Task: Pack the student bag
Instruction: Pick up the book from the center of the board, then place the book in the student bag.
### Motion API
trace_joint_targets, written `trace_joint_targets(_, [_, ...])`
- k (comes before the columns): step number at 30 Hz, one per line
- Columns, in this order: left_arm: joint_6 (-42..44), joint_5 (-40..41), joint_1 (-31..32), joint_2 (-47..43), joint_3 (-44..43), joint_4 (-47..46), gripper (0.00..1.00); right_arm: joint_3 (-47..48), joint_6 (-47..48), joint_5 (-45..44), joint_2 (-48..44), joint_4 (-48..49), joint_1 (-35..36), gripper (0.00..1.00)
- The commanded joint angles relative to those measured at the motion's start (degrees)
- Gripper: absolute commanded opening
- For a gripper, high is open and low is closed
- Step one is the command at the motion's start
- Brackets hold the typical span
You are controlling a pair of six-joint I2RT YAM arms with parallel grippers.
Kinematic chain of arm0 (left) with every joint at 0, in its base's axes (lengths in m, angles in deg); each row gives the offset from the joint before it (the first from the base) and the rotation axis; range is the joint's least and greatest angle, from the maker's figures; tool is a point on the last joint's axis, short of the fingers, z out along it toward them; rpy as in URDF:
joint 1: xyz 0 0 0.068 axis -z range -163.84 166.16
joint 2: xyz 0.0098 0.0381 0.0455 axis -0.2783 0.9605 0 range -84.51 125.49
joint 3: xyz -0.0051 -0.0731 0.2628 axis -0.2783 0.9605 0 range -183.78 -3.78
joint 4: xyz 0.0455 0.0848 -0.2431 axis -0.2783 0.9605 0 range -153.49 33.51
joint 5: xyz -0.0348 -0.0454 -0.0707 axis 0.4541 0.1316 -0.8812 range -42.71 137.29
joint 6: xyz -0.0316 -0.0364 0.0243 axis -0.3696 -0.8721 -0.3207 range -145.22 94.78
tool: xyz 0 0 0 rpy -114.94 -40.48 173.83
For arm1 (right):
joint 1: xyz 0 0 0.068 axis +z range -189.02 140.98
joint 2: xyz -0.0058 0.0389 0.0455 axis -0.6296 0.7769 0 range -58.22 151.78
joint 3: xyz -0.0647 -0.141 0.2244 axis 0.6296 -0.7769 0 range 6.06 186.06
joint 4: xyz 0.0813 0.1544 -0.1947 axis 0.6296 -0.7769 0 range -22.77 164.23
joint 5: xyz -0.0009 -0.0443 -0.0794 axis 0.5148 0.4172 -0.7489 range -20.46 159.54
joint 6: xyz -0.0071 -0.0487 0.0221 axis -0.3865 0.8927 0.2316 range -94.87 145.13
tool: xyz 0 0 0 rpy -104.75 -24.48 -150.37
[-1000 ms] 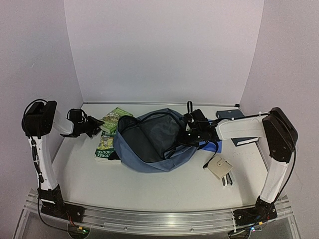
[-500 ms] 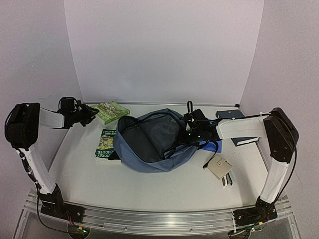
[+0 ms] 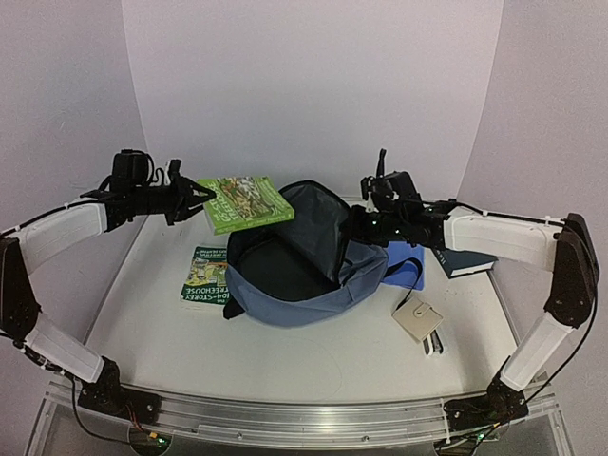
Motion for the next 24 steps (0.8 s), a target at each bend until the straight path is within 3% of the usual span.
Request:
trace_joint_targets(1, [-2.26,-2.08,4.13,-7.26,2.01,2.51,0.00,4.27,-1.45,-4.39,-2.66,1.25,-0.26,0.00])
trace_joint_targets(11, [-10.07,5.93,8.20,-14.82,14.54,2.00,0.00,7.63,-3.01,-5.38,-3.59,1.32,0.16,0.00])
trace_joint_targets(24, [-10.34,7.18,11.91,2.18,9.48,-10.20,0.00,9.69,-1.20,-4.94,-5.09,2.99,5.56,0.00])
